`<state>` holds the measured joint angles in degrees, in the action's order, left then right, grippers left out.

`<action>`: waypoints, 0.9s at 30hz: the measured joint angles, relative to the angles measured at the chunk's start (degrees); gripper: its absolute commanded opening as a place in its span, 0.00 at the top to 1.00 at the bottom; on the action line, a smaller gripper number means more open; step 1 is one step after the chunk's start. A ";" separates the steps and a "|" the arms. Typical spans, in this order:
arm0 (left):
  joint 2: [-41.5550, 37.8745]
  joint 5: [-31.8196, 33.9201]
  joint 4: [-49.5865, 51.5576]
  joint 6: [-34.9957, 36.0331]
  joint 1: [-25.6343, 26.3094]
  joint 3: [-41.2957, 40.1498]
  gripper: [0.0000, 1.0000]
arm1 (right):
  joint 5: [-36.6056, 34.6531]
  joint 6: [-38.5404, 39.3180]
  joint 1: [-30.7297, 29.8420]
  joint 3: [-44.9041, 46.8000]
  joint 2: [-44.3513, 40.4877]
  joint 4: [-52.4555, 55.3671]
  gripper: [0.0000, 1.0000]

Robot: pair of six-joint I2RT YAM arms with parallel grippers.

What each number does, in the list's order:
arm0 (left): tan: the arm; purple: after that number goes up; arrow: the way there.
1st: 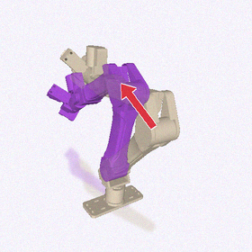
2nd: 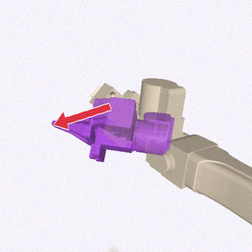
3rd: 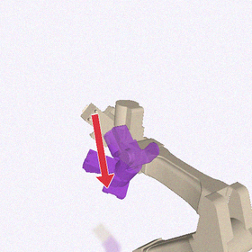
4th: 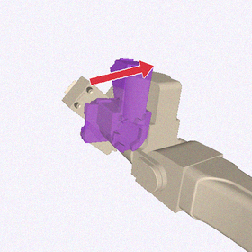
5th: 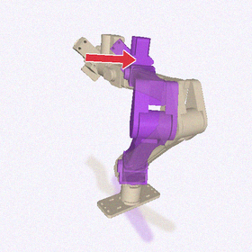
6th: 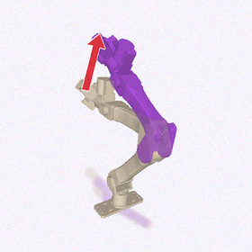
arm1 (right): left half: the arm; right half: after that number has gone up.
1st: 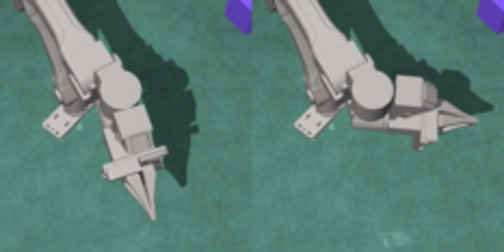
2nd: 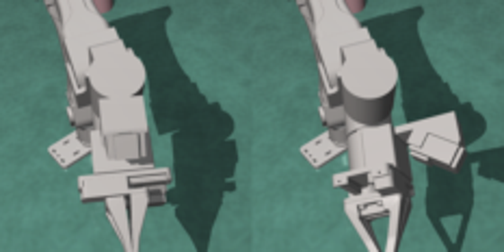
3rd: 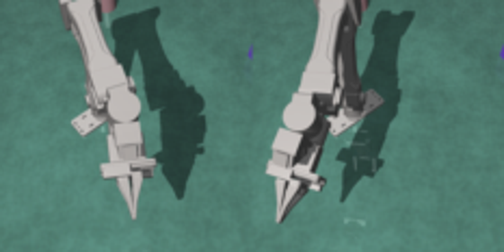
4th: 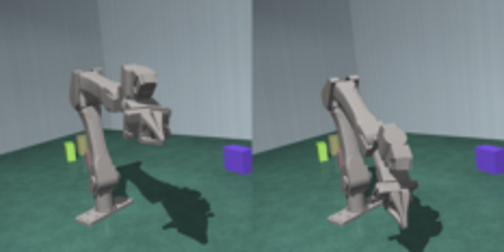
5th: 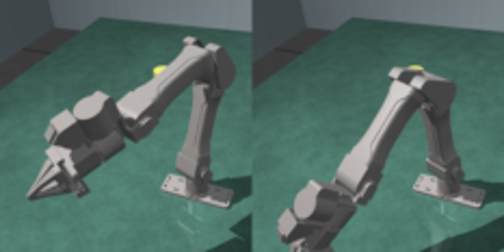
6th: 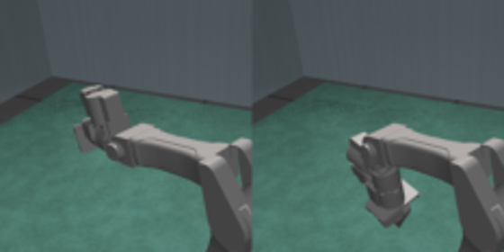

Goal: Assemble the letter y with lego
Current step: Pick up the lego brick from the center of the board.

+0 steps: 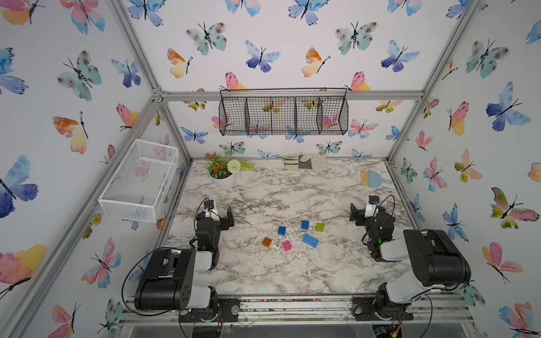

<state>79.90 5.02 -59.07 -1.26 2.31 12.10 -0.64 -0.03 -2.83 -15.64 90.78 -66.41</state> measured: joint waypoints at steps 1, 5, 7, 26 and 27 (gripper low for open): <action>-1.14 0.31 1.57 -0.04 0.00 0.33 0.02 | -0.70 -0.20 0.00 -0.02 -0.52 0.57 0.08; -7.50 3.45 15.45 -3.02 0.04 8.63 0.01 | -4.15 -2.19 -0.02 -4.52 -6.36 12.07 0.19; -9.01 4.94 20.74 -5.20 0.81 13.94 0.02 | -5.25 -4.94 -0.02 -10.60 -8.00 19.71 0.21; 1.73 9.86 77.44 -13.70 15.17 59.25 0.02 | -9.33 -19.12 -26.21 -39.58 1.01 69.94 0.42; 1.29 9.70 77.59 -13.38 15.17 57.92 0.02 | -9.03 -19.71 -26.53 -40.15 1.79 72.37 0.43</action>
<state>81.19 14.72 18.52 -14.63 17.47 70.02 -9.67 -19.75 -29.36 -55.79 92.58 5.96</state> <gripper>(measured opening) 0.984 0.593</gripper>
